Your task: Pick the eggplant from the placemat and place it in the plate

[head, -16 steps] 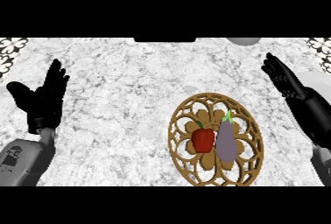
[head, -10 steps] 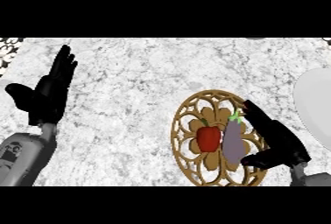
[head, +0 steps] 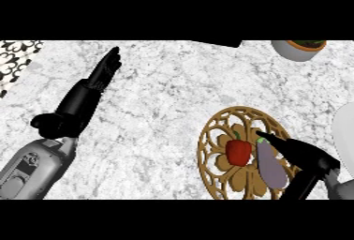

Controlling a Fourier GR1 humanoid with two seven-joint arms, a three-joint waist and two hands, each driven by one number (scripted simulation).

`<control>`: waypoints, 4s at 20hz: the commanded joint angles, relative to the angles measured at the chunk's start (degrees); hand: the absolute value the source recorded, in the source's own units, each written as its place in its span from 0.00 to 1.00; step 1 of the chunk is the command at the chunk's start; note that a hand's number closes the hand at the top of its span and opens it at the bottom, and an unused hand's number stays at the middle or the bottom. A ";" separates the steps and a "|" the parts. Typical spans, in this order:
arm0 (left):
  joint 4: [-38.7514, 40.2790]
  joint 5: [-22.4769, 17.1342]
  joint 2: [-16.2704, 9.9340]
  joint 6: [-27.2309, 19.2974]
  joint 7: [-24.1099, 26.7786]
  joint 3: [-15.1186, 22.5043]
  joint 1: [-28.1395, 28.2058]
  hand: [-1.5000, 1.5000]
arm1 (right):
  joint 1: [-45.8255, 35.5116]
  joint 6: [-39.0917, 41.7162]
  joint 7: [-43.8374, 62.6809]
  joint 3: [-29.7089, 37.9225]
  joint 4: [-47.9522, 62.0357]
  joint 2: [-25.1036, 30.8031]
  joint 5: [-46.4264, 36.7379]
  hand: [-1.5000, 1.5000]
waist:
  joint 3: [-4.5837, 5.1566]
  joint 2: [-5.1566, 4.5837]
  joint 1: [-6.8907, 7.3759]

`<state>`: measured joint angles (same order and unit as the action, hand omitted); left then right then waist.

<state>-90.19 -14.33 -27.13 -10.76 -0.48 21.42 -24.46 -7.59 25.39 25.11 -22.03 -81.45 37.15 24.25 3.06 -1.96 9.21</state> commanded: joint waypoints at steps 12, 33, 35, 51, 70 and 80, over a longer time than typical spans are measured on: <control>-0.82 0.44 0.18 5.46 1.92 3.37 -2.41 0.50 | -7.03 18.65 27.12 -9.05 15.89 2.96 18.92 0.00 | -2.72 -2.85 4.06; 0.69 0.62 0.97 7.43 3.38 4.34 -2.62 0.50 | -13.77 25.52 32.29 -22.96 24.91 9.38 37.72 0.00 | -2.81 -3.18 5.65; 0.58 0.48 0.59 7.84 3.73 4.18 -2.26 0.50 | -14.57 26.23 32.25 -24.47 25.07 8.57 39.39 0.00 | -2.83 -3.02 6.09; 2.43 0.72 1.58 7.12 3.93 3.40 -2.34 0.50 | -20.74 29.66 34.29 -36.83 26.85 5.87 49.87 0.00 | -2.77 -2.34 3.51; 3.24 1.18 0.90 5.97 4.32 1.95 0.53 0.50 | -25.89 32.55 34.53 -48.00 26.43 1.19 61.09 1.00 | -2.89 -0.58 -0.40; 2.08 0.38 -0.44 6.37 4.60 0.14 2.64 0.50 | -39.11 20.93 38.79 -50.60 36.89 1.85 59.00 1.00 | -2.81 0.49 -1.84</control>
<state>-87.69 -13.71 -27.30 -4.36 4.82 22.07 -21.97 -46.62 52.25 54.88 -66.83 -49.29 43.33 84.85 2.93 0.29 8.21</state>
